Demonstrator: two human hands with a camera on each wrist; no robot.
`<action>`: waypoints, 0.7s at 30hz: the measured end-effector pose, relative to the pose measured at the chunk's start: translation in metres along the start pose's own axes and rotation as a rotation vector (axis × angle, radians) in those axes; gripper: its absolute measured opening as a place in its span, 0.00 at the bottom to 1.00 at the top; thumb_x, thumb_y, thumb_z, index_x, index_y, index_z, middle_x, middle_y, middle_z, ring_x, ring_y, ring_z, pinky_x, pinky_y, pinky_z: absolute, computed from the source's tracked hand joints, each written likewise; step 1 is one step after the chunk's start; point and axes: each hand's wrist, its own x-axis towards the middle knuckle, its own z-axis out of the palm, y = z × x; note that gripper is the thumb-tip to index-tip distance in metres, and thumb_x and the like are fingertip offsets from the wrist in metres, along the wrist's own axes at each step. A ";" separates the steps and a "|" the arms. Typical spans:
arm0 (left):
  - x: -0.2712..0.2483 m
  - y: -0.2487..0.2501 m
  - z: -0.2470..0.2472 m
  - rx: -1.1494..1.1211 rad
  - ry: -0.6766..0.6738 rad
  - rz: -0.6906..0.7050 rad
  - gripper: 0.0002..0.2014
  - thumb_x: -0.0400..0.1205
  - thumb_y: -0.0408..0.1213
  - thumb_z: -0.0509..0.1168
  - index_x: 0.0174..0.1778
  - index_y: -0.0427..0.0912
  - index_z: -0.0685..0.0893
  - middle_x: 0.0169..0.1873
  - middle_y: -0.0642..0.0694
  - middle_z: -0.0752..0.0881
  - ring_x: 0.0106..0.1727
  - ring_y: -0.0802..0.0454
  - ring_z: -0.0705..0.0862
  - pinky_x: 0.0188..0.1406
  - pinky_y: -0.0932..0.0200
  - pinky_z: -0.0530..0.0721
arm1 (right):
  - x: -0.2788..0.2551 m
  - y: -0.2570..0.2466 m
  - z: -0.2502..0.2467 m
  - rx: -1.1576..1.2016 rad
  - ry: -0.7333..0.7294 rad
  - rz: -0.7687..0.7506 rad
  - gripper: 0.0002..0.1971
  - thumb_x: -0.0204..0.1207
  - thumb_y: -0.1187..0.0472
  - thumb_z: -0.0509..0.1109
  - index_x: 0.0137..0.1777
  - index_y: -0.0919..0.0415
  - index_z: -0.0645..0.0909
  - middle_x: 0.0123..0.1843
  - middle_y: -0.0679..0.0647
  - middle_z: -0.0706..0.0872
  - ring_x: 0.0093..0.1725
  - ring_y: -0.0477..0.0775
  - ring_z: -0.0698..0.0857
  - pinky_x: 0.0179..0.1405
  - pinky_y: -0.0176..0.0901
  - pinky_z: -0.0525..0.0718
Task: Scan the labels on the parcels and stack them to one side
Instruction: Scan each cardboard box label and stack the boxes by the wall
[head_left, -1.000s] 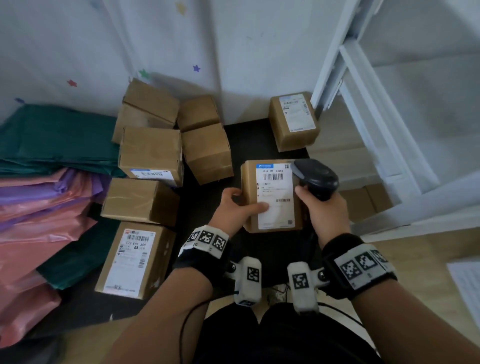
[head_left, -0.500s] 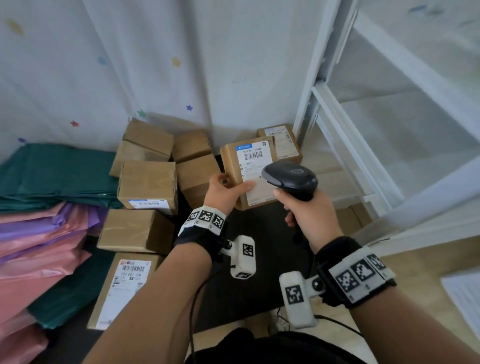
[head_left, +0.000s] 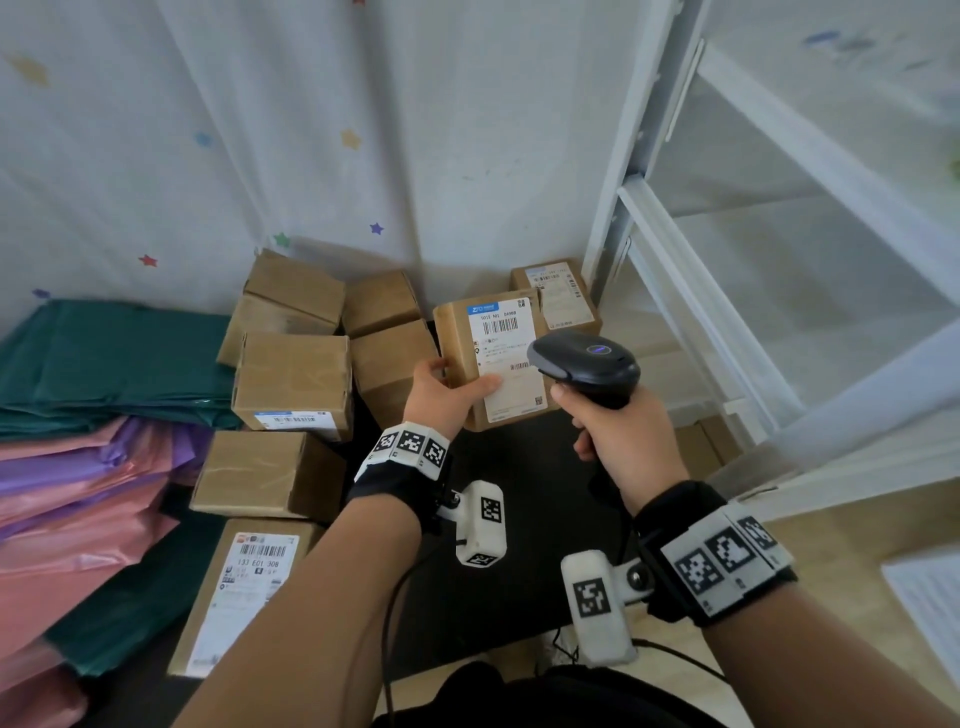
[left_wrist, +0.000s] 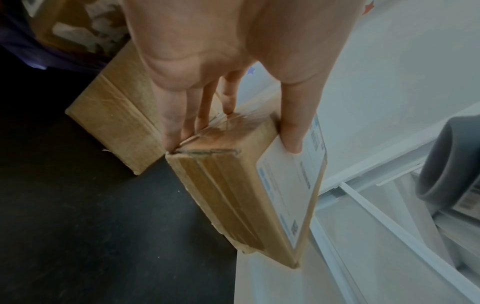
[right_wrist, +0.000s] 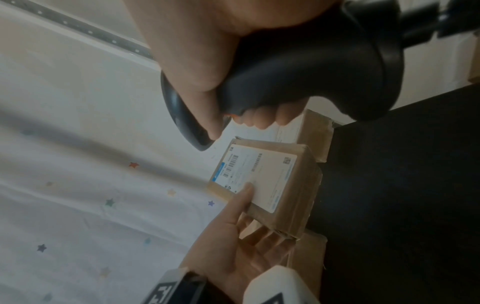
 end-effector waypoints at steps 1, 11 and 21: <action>0.000 0.000 0.000 0.008 -0.001 0.002 0.42 0.70 0.45 0.78 0.76 0.44 0.63 0.67 0.45 0.80 0.59 0.49 0.84 0.47 0.56 0.85 | 0.000 0.000 -0.001 -0.002 -0.003 -0.005 0.10 0.74 0.49 0.78 0.43 0.54 0.84 0.23 0.45 0.85 0.23 0.41 0.83 0.28 0.36 0.84; 0.016 0.016 0.017 -0.033 -0.083 -0.039 0.40 0.72 0.46 0.77 0.77 0.46 0.63 0.67 0.44 0.79 0.62 0.46 0.82 0.58 0.42 0.85 | 0.014 0.003 -0.015 0.044 0.088 0.006 0.12 0.73 0.49 0.78 0.47 0.55 0.84 0.28 0.47 0.86 0.23 0.40 0.83 0.25 0.31 0.81; 0.038 0.030 0.051 0.029 -0.083 0.003 0.39 0.72 0.47 0.76 0.75 0.47 0.63 0.66 0.46 0.80 0.49 0.54 0.84 0.47 0.53 0.87 | 0.038 0.004 -0.024 0.067 0.070 0.087 0.11 0.71 0.49 0.79 0.46 0.54 0.86 0.25 0.44 0.86 0.21 0.41 0.82 0.24 0.32 0.81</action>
